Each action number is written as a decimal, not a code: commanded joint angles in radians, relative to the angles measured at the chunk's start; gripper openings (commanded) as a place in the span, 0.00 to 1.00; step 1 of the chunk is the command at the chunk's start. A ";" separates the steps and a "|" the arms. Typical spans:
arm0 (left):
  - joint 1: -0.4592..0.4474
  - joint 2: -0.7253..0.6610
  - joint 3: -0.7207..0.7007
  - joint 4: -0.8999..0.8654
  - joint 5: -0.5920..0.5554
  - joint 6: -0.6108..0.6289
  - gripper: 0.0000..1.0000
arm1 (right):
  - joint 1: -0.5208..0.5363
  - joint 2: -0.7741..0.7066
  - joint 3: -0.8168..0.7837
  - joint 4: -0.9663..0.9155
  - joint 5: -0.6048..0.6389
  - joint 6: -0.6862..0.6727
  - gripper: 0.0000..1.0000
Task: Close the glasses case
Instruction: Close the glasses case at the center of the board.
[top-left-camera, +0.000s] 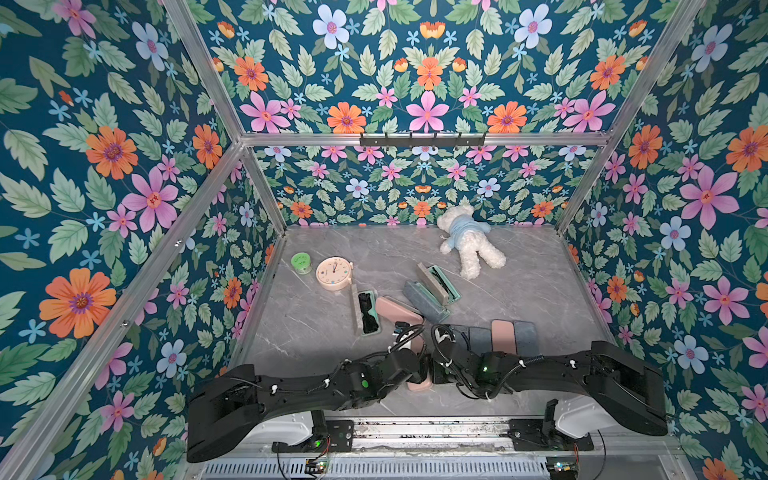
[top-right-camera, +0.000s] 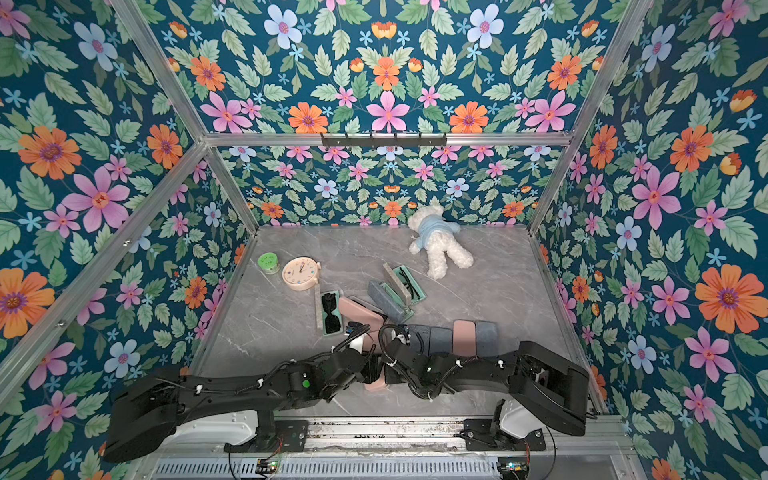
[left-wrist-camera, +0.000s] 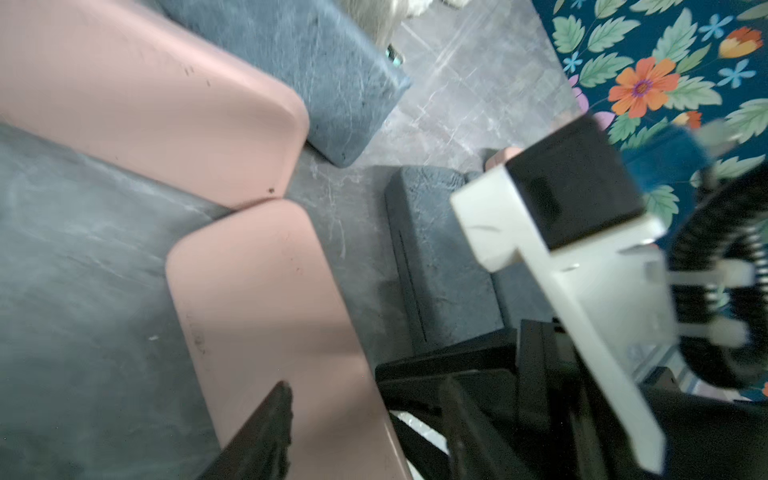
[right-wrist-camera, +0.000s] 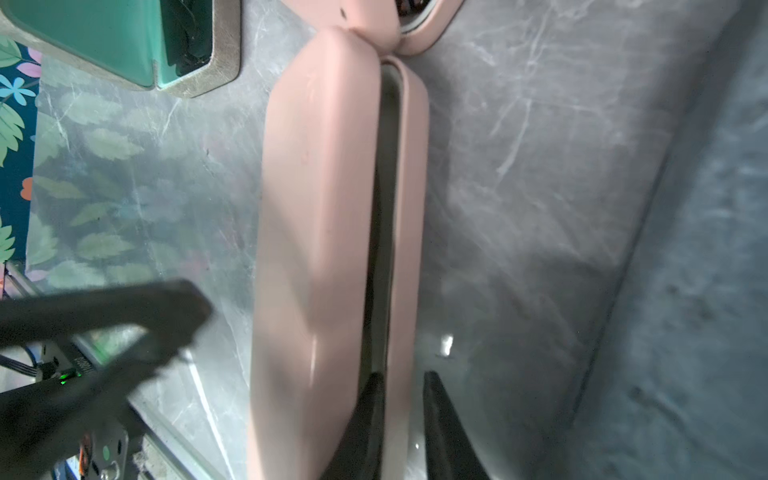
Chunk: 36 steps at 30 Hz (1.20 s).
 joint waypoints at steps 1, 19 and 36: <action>0.004 -0.031 0.019 -0.114 -0.066 -0.006 0.84 | -0.002 -0.007 0.006 -0.026 0.012 -0.013 0.22; 0.059 0.131 0.036 -0.051 -0.025 0.013 0.88 | -0.036 -0.230 -0.047 -0.144 0.004 -0.042 0.37; 0.059 0.335 0.176 0.085 0.040 0.096 0.90 | -0.169 -0.723 -0.166 -0.427 -0.015 -0.076 0.42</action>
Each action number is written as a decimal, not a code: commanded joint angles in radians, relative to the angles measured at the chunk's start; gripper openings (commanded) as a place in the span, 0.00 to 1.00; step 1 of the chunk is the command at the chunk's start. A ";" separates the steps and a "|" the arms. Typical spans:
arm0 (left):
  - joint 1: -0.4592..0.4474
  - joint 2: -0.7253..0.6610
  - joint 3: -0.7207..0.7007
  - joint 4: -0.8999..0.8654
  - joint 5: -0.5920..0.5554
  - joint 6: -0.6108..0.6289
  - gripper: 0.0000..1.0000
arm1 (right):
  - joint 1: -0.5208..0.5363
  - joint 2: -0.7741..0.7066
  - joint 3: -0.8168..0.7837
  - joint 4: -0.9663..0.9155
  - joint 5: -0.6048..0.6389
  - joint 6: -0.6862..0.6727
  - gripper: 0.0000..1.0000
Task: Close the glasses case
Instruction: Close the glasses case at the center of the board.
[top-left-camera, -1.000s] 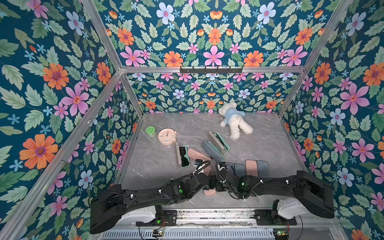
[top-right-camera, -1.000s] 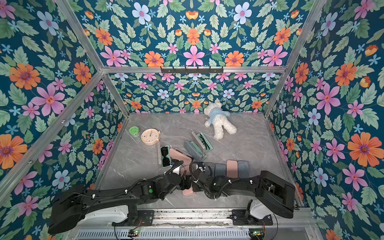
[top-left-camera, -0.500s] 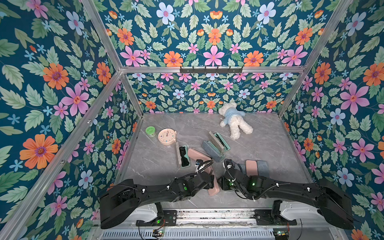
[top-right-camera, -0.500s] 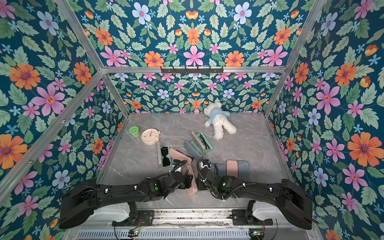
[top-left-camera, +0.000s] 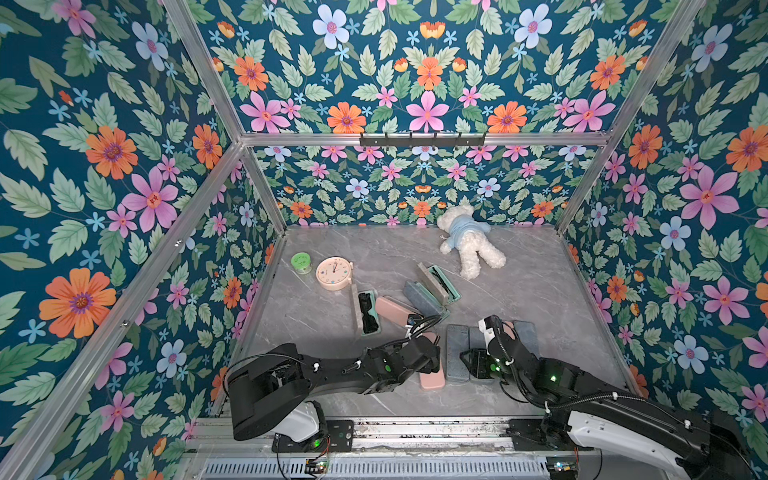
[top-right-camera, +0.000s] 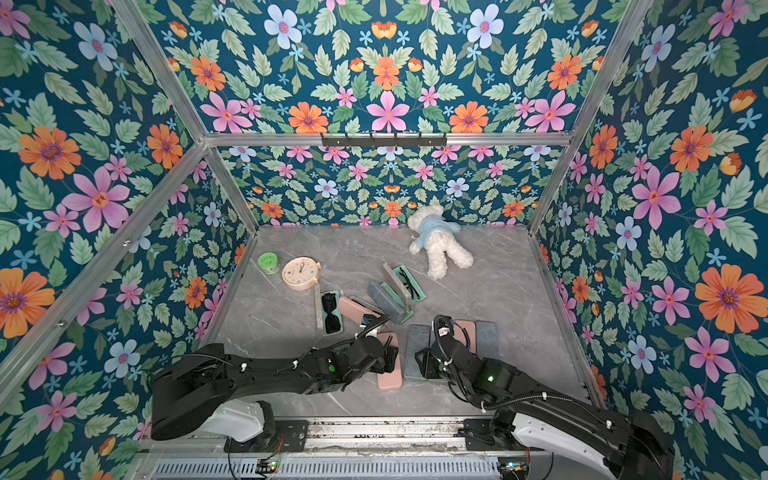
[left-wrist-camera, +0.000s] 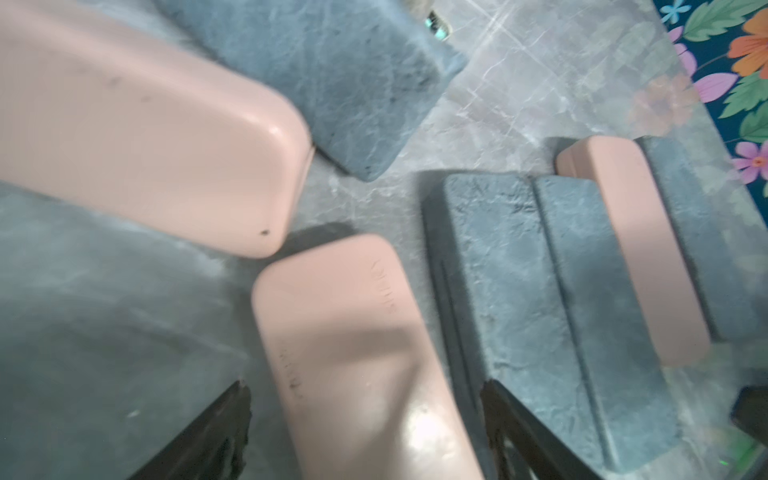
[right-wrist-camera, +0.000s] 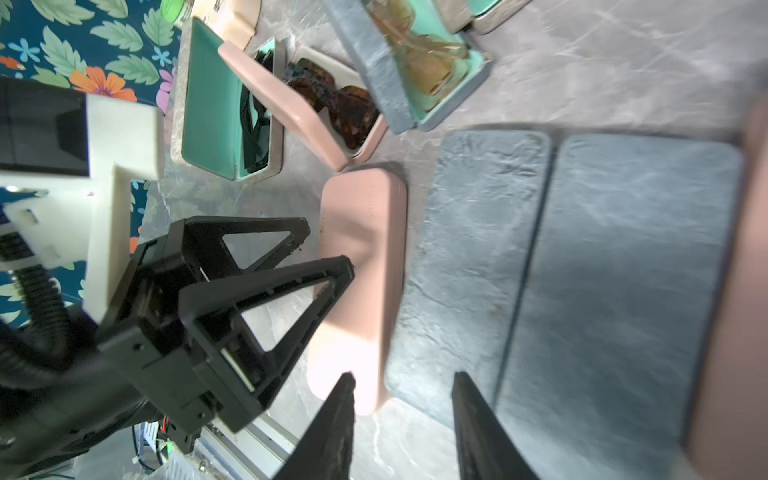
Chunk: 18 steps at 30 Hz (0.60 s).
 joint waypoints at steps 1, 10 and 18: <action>0.001 0.035 0.024 0.066 0.019 0.027 0.90 | -0.010 -0.049 -0.009 -0.075 -0.014 -0.005 0.43; 0.000 0.073 0.047 0.116 0.028 0.016 0.89 | -0.012 0.000 -0.023 -0.022 -0.043 -0.015 0.44; 0.004 -0.100 0.011 -0.043 -0.074 -0.006 0.90 | -0.022 0.103 0.049 0.013 -0.075 -0.063 0.45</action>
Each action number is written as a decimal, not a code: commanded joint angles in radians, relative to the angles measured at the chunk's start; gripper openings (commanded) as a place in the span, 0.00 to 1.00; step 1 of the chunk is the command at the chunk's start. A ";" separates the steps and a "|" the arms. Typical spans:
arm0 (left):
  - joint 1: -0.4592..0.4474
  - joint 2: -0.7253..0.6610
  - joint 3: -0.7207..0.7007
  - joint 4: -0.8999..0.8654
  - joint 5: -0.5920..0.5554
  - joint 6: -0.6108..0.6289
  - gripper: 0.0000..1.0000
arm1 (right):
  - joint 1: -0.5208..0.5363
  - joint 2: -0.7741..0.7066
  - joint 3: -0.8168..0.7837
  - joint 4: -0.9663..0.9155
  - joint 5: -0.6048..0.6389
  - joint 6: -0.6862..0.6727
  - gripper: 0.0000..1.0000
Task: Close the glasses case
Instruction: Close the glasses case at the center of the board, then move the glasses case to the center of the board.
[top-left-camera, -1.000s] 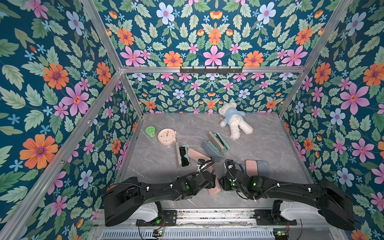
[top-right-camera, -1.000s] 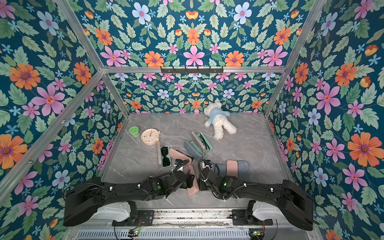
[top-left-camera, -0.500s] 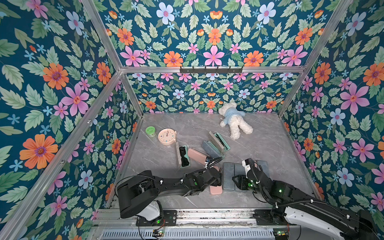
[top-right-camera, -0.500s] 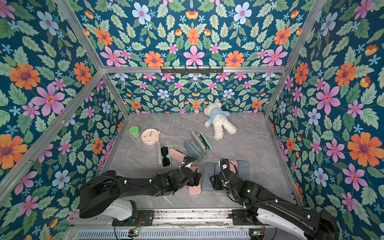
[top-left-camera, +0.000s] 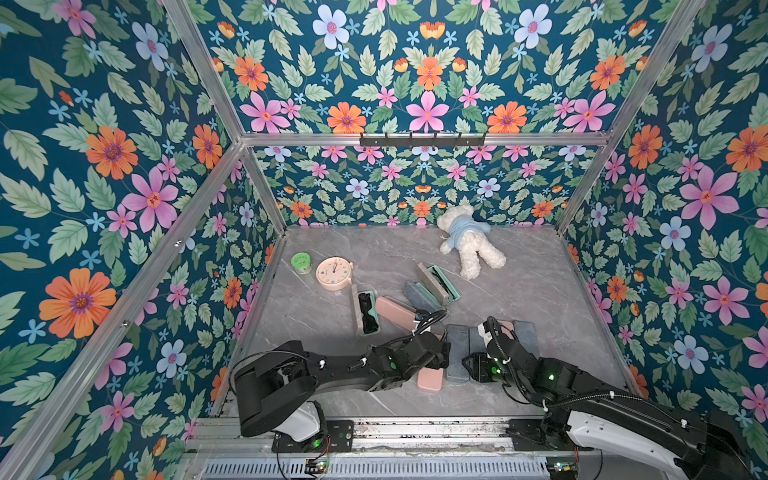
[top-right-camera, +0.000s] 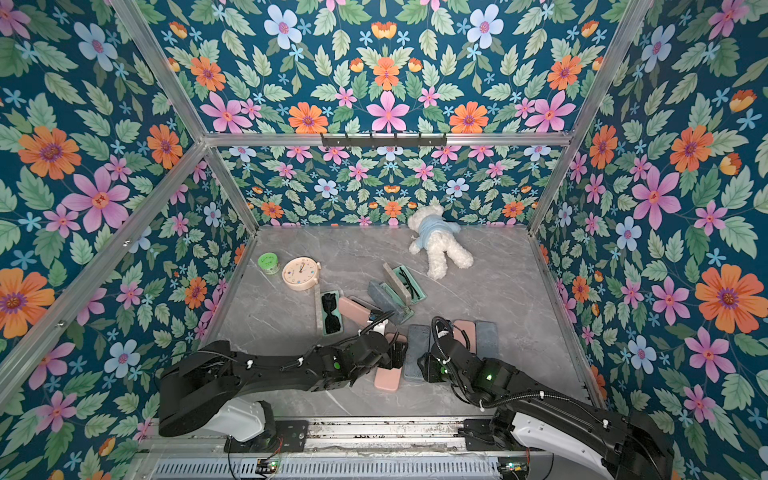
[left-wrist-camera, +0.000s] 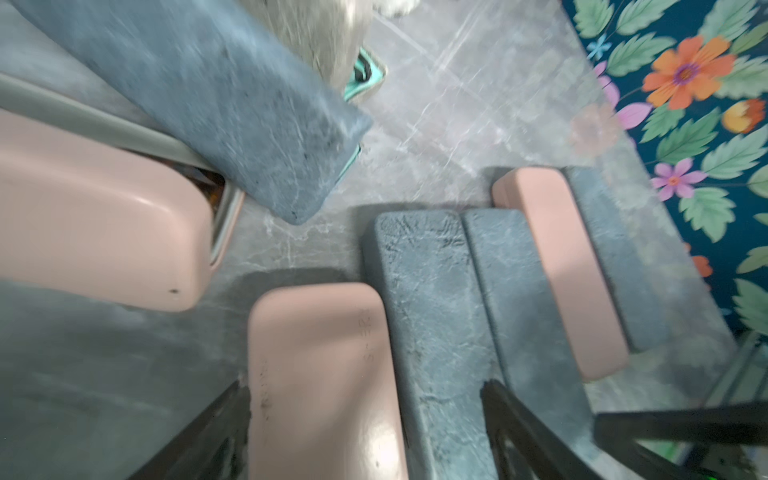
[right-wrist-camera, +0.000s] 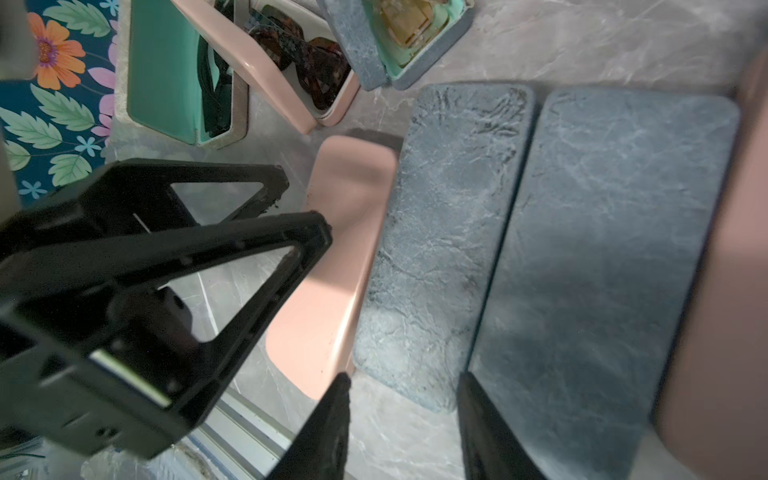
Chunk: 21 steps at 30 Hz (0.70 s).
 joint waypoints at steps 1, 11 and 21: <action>0.008 -0.105 -0.019 -0.111 -0.096 -0.009 0.90 | -0.015 0.031 0.036 0.045 -0.034 -0.039 0.45; 0.254 -0.436 -0.013 -0.500 -0.139 0.093 0.92 | -0.074 0.247 0.143 0.247 -0.270 -0.092 0.46; 0.535 -0.319 0.084 -0.571 -0.100 0.281 0.91 | -0.019 0.354 0.179 0.339 -0.298 -0.139 0.84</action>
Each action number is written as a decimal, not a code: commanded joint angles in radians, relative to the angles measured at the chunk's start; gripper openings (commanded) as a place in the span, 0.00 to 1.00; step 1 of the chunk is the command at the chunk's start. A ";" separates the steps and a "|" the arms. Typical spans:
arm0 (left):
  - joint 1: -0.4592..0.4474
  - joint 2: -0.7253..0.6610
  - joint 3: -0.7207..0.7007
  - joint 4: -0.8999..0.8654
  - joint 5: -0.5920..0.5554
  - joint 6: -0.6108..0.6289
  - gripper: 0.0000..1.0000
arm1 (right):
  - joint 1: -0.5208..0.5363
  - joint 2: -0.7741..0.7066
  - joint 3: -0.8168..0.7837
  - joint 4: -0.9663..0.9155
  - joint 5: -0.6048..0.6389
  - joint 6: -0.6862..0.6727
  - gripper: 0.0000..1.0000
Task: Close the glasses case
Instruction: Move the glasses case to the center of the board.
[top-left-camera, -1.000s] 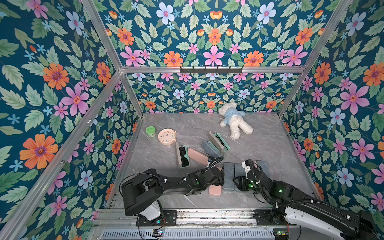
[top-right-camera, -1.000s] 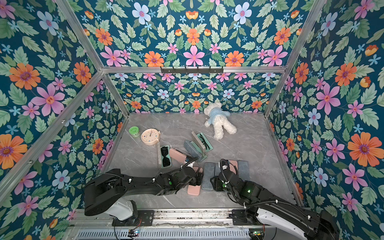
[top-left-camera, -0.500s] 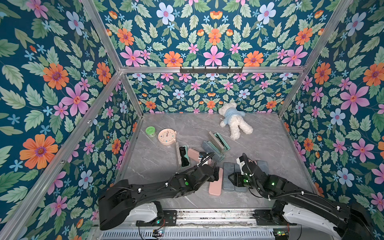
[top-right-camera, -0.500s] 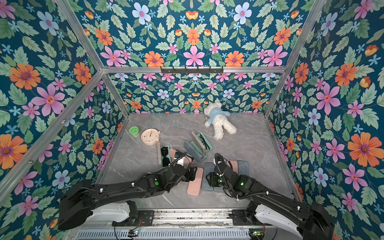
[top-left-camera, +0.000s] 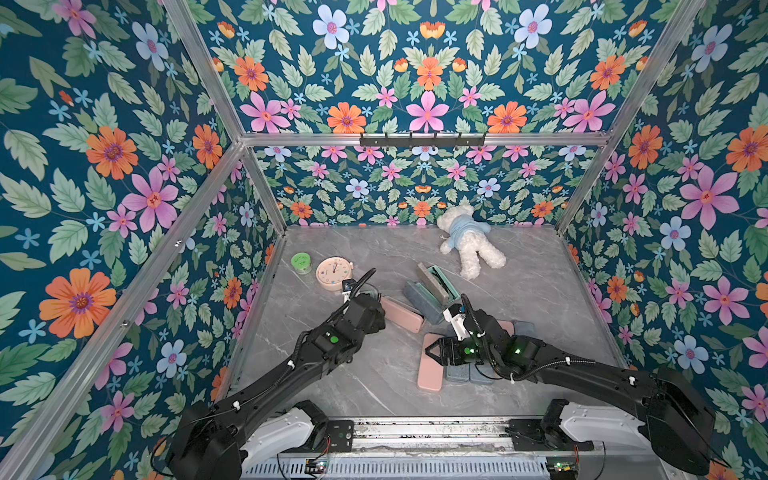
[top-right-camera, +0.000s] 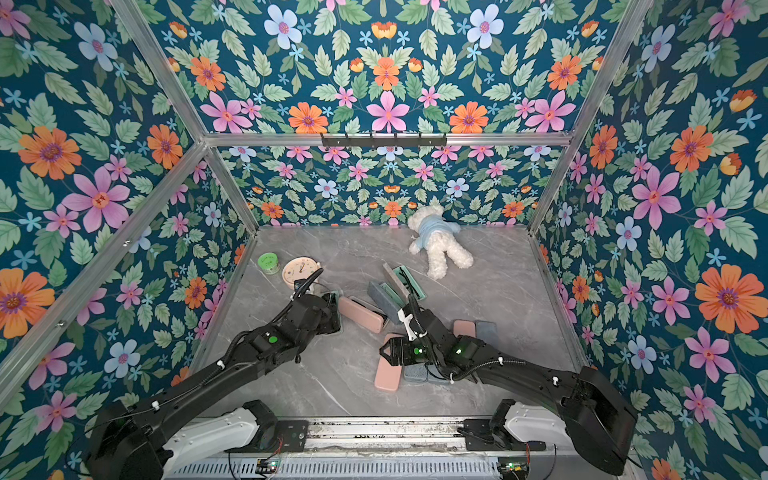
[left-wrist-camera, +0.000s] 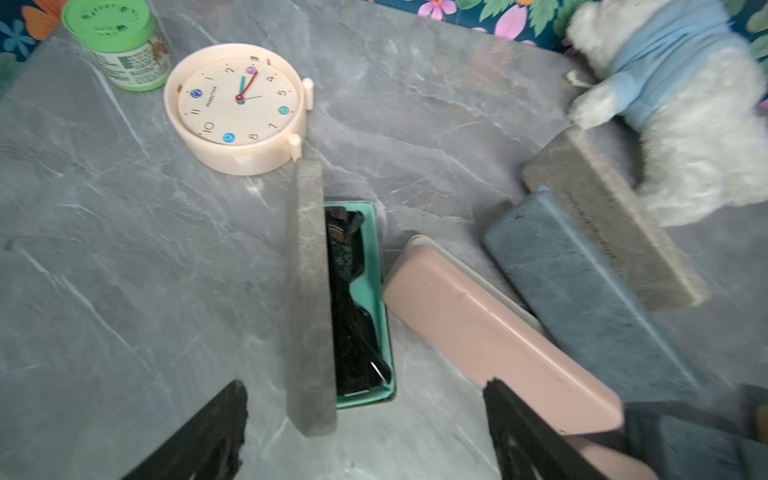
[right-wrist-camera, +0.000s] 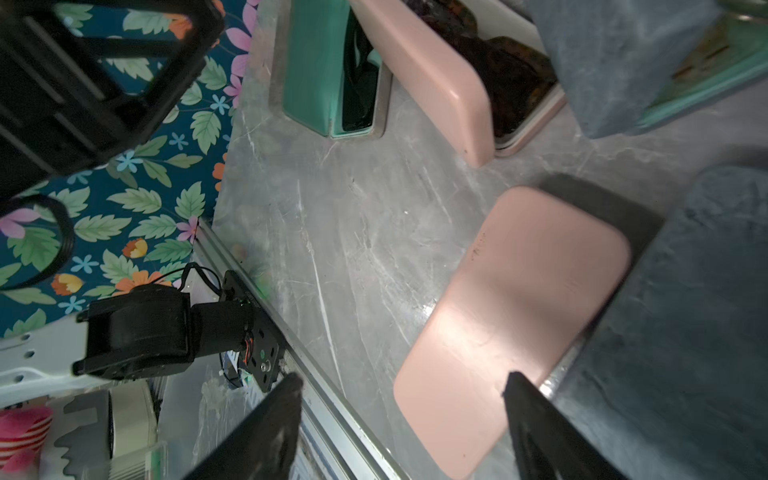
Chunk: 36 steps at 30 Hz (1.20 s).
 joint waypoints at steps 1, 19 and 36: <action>0.051 0.057 0.035 -0.033 0.005 0.097 0.90 | 0.024 0.017 0.022 0.035 0.003 -0.042 0.86; 0.221 0.304 0.099 0.034 0.138 0.240 0.50 | 0.046 0.073 0.009 0.080 0.005 -0.087 0.97; 0.221 0.207 0.019 -0.013 0.179 0.199 0.20 | 0.045 0.090 0.010 0.072 0.005 -0.093 0.96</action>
